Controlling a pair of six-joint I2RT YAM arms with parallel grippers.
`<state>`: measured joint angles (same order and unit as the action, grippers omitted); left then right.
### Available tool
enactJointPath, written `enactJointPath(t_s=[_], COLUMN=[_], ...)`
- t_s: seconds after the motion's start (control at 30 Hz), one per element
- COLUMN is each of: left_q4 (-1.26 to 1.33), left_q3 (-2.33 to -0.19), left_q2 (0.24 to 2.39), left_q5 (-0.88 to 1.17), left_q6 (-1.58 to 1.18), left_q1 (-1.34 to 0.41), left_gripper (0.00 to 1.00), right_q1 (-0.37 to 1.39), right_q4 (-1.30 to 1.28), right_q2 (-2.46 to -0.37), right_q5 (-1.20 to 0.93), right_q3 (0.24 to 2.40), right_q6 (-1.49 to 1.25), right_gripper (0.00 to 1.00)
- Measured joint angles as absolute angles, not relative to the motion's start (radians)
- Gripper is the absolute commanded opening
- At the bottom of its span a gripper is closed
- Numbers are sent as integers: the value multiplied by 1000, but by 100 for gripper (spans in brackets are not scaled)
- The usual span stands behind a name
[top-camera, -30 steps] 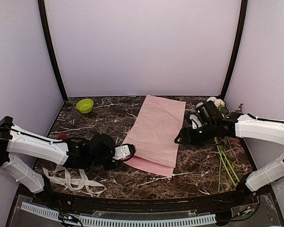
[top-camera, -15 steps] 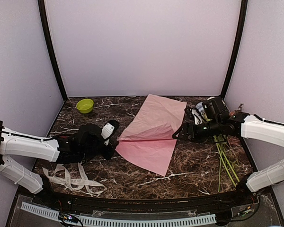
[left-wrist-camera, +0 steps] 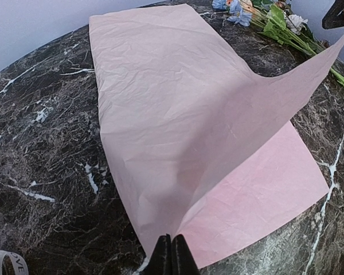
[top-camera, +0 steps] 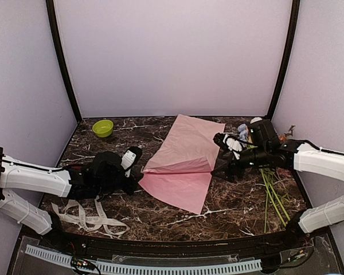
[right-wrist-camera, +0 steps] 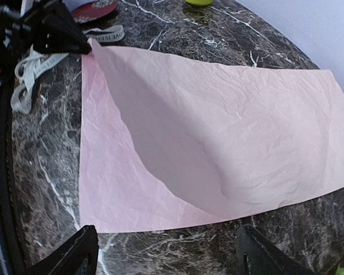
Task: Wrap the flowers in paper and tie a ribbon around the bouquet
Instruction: Pass from the left arm to the right
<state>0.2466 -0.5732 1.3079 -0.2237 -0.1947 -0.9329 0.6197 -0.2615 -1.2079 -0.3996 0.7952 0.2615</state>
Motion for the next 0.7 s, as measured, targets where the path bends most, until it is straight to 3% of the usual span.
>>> enactJointPath(t_s=[0.23,0.47,0.7], left_q4=[249,249,249], left_q3=[-548,-543,-522], left_q2=[1302,1285,1272], left_q5=[-217,-217,-213], left_q6=[-208,-209,-208], left_q1=[-933,-932,-928], left_gripper=[0,0,0], right_q1=[620,629,659], right_q4=[-43,109,117], right_q2=[-1322,-1503,-1516], right_q5=[-404,-388,-386], right_q3=[694,722,778], right_q6=[606,679,698], right_gripper=[81,81,81])
